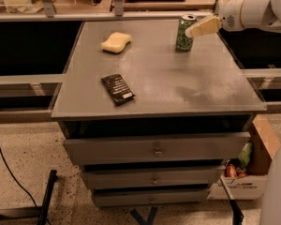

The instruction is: Move green can near rxbar chocolate

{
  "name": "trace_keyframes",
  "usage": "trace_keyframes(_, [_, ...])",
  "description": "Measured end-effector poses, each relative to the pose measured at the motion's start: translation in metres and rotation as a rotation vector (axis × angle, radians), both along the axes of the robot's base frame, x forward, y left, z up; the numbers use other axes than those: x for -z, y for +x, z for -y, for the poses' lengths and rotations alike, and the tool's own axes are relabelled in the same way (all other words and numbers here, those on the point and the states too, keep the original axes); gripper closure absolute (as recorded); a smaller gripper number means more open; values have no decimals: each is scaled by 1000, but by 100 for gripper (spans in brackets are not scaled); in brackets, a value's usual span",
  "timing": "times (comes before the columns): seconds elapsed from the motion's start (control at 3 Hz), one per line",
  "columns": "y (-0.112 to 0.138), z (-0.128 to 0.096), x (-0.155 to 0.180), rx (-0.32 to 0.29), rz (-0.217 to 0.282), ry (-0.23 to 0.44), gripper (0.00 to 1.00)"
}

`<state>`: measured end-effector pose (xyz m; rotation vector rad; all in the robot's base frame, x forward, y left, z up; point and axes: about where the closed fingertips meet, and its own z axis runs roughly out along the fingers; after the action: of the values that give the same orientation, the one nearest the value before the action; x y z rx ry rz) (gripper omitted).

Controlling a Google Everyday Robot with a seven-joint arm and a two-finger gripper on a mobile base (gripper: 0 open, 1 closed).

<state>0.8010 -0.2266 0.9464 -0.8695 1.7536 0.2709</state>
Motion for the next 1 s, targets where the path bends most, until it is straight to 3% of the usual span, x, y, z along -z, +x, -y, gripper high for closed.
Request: trace_keyframes(1.0, [31,-3,49,-63,-7,122,0])
